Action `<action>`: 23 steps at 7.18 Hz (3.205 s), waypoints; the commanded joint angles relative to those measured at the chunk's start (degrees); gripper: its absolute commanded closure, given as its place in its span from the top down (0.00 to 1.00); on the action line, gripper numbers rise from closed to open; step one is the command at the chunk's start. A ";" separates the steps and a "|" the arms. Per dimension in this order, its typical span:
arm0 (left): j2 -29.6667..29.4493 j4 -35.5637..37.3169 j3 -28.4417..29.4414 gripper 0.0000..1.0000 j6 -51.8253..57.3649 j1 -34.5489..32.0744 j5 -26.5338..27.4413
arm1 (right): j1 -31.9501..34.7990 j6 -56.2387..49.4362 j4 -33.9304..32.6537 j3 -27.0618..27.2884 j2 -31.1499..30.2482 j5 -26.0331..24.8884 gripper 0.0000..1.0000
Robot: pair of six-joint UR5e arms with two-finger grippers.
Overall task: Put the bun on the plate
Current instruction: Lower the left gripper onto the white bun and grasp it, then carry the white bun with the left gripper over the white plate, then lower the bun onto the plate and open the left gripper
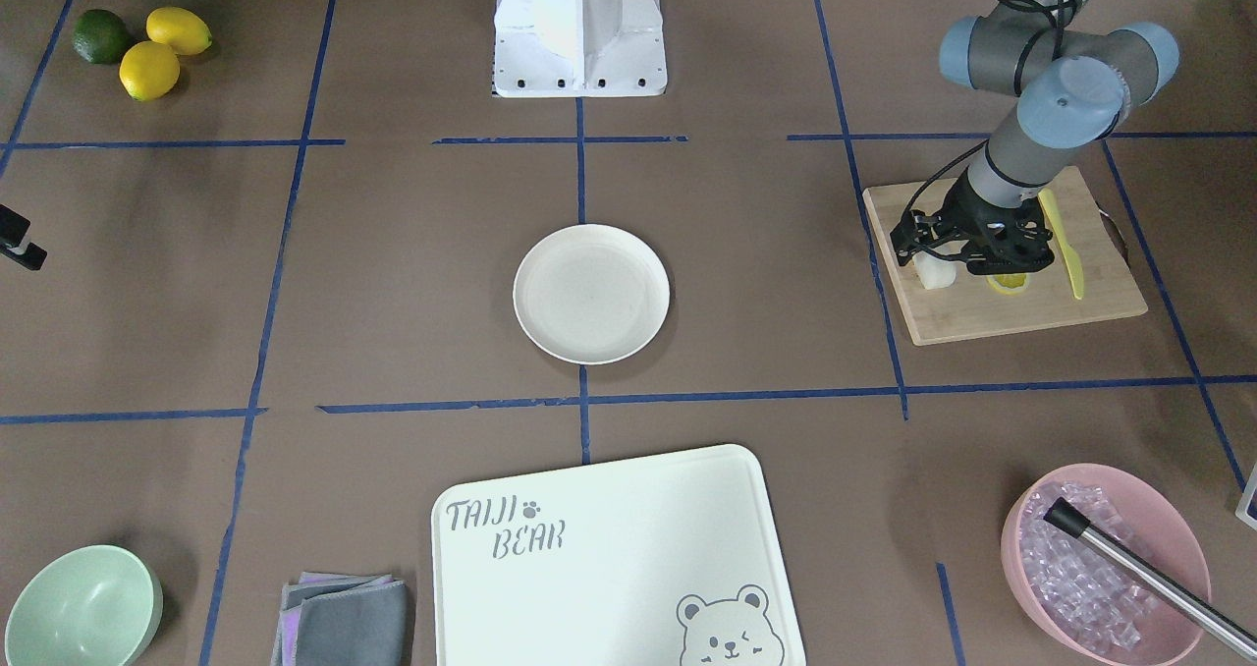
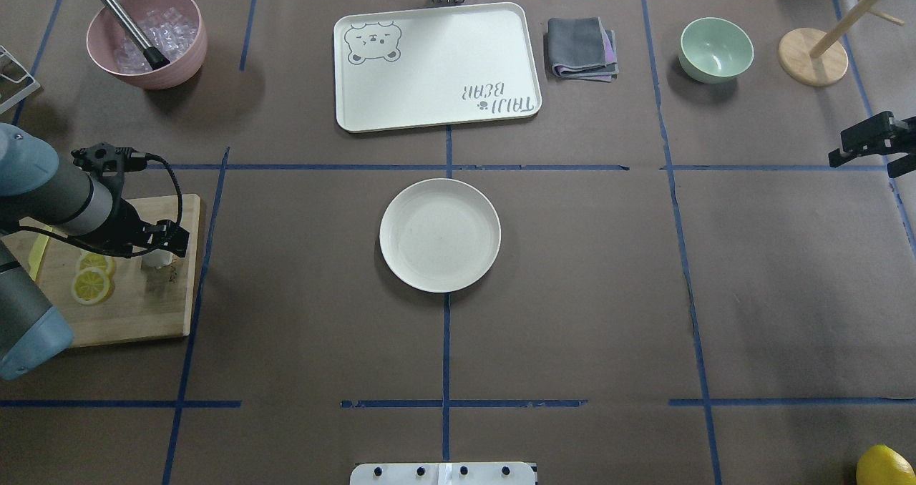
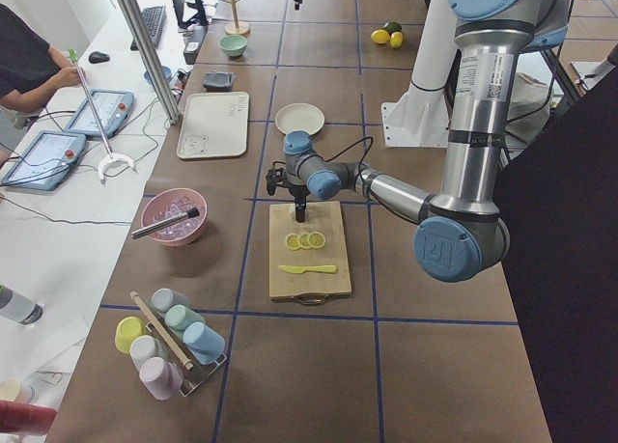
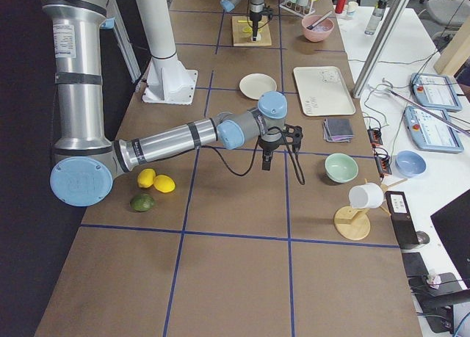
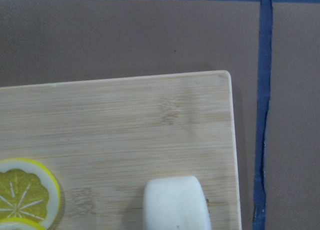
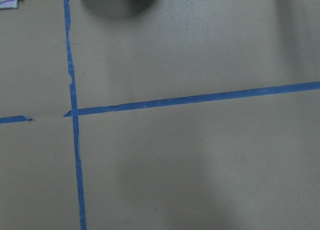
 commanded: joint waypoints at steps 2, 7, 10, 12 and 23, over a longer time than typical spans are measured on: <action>-0.09 0.00 -0.24 0.38 -1.22 0.22 -0.08 | -0.02 0.00 0.09 -0.15 0.06 0.00 1.00; -9.79 0.96 -5.00 0.26 -13.28 0.22 -3.57 | -0.02 0.00 0.09 -0.06 0.15 0.00 1.00; -29.01 6.03 1.40 0.26 -26.08 9.94 3.81 | -0.02 0.00 0.09 -0.06 -0.03 0.00 1.00; -37.58 7.65 9.99 0.26 -25.92 15.23 11.14 | -0.02 0.00 0.27 -0.15 -0.47 0.00 1.00; -46.85 8.70 23.84 0.67 -24.16 19.11 19.43 | -0.02 0.00 0.62 -0.15 -0.99 0.09 1.00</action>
